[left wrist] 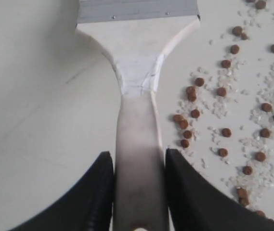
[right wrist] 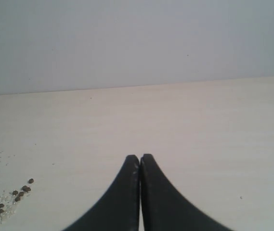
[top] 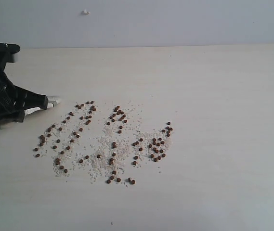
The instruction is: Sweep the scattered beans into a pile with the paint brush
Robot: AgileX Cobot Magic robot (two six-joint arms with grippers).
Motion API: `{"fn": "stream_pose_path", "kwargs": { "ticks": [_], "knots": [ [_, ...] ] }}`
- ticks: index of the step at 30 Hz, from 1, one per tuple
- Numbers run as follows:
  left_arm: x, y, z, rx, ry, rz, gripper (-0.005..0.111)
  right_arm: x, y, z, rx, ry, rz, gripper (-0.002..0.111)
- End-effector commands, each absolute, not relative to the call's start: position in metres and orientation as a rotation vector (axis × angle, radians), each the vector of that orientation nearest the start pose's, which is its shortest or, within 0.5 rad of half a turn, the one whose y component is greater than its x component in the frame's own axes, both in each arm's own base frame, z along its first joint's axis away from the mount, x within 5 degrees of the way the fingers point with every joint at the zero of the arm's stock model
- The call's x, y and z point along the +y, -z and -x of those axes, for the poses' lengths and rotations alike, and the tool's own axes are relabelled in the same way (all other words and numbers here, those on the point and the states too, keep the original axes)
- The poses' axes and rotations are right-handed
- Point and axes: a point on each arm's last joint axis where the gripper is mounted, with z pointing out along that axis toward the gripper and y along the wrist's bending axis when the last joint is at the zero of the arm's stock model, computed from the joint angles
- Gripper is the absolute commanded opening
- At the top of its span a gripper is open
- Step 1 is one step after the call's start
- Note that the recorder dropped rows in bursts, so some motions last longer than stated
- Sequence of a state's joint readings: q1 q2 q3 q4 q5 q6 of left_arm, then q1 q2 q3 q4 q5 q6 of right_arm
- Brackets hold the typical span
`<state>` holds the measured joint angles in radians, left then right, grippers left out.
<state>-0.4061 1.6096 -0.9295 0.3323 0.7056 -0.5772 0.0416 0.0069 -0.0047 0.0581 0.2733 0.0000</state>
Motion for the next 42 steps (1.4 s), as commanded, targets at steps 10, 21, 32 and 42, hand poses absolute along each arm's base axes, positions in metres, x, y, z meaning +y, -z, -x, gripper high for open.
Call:
{"fn": "stream_pose_path", "kwargs": {
  "ticks": [10,21,32,42],
  "knots": [
    [-0.11,-0.223,-0.304,2.536,-0.048,-0.194,0.0,0.002,-0.199,-0.056,1.64,-0.038,0.021,0.0],
    [-0.112,-0.228,-0.311,2.429,-0.053,-0.317,0.0,-0.004,-0.24,-0.05,1.171,-0.224,-0.189,0.0],
    [-0.117,-0.234,-0.315,2.362,-0.01,-0.353,0.0,0.006,-0.276,-0.046,0.987,-0.351,-0.097,0.0],
    [-0.118,-0.248,-0.313,2.302,0.02,-0.357,0.0,0.048,-0.316,-0.153,1.304,-0.353,0.432,0.0]
  ]
}}
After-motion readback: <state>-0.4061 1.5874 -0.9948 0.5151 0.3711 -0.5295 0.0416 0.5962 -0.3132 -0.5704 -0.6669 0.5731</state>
